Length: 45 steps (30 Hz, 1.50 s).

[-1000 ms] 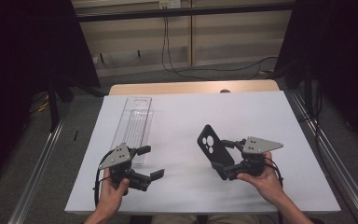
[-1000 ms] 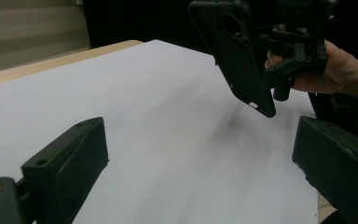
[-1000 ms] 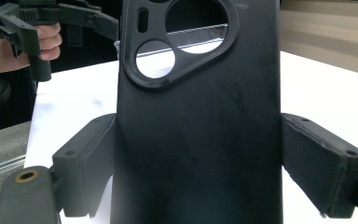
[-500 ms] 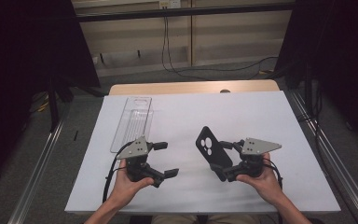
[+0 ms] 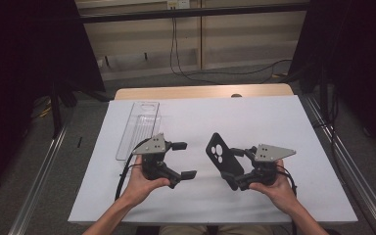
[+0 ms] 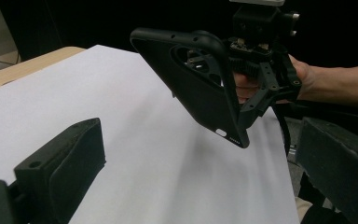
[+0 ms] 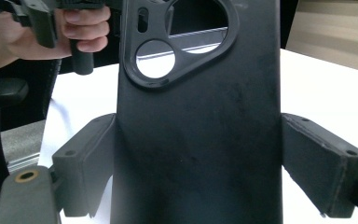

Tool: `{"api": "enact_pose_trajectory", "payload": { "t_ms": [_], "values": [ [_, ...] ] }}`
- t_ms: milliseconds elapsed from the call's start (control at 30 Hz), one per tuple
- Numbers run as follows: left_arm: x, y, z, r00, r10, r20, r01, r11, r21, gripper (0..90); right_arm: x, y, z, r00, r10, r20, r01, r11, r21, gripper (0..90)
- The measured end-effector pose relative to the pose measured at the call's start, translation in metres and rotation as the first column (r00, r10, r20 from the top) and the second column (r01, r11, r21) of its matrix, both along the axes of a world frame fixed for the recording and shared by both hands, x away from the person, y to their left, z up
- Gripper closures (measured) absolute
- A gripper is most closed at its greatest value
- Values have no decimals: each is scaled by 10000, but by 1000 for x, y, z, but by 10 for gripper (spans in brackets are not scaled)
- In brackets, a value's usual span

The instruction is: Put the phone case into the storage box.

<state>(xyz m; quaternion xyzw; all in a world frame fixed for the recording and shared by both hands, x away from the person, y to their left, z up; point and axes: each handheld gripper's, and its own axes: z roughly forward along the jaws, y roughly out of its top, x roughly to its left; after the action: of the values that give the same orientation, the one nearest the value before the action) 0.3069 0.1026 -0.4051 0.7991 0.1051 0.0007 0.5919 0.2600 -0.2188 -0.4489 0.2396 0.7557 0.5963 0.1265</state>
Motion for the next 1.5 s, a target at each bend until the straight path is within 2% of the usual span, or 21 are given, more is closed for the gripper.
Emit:
{"api": "enact_pose_trajectory", "payload": {
  "t_ms": [33,100,133,233,300,367,400,500,533,600,733,833,933,1033,1167,1200,1267,1300,1500],
  "values": [
    [1,-2,0,10000,-71,-38,70,9999,-95,17,0,0,0,10000,22,0,-22,10000,7,139],
    [4,-4,2,9999,-152,-8,152,9999,78,17,0,0,0,10000,87,24,-87,10000,9,138],
    [5,-7,3,9998,-221,-15,221,9998,-25,17,0,1,0,9999,132,6,-132,9999,29,138],
    [9,-13,5,9989,-469,64,469,9989,29,18,0,1,0,9997,263,-26,-263,9997,-16,138],
    [10,-18,5,9979,-649,3,649,9978,-115,17,0,1,-1,9995,327,-52,-327,9995,19,138],
    [13,-22,7,9974,-720,64,720,9974,78,19,0,1,-1,9995,319,-47,-319,9995,12,138],
    [14,-24,7,9970,-775,-32,775,9970,17,19,0,1,-1,9993,373,-43,-373,9993,0,138],
    [18,-30,8,9941,-1080,44,1080,9941,-48,25,0,1,-1,9990,437,-58,-436,9990,88,138],
    [19,-32,7,9944,-1056,-13,1055,9942,-230,25,0,1,-1,9992,409,-28,-409,9991,105,138],
    [21,-35,7,9938,-1113,0,1113,9937,-133,24,0,1,-1,9986,520,-41,-520,9986,127,138],
    [24,-35,4,9917,-1279,-118,1273,9908,-453,25,0,0,-2,9982,585,-100,-583,9981,187,138],
    [24,-35,2,9887,-1489,-154,1483,9882,-388,26,1,1,-3,9978,650,-131,-647,9976,239,138],
    [24,-35,0,9888,-1485,-135,1481,9887,-232,28,1,3,-4,9970,758,-157,-754,9969,243,137],
    [24,-37,-1,9883,-1517,-182,1510,9879,-344,29,0,5,-4,9963,850,-158,-846,9961,241,137],
    [24,-39,-4,9849,-1709,-264,1701,9850,-300,29,-1,6,-3,9951,972,-187,-967,9950,258,137],
    [25,-39,-4,9845,-1738,-217,1734,9847,-177,29,0,6,-3,9946,1021,-186,-1016,9945,265,137],
    [24,-40,-6,9841,-1751,-293,1743,9843,-292,29,0,6,-3,9933,1131,-235,-1123,9931,336,137],
    [24,-40,-7,9819,-1866,-312,1864,9824,-107,29,0,7,-3,9925,1195,-256,-1186,9924,317,137],
    [24,-42,-8,9814,-1884,-356,1868,9814,-437,30,1,8,-4,9894,1410,-335,-1394,9892,462,137]
  ]
}}
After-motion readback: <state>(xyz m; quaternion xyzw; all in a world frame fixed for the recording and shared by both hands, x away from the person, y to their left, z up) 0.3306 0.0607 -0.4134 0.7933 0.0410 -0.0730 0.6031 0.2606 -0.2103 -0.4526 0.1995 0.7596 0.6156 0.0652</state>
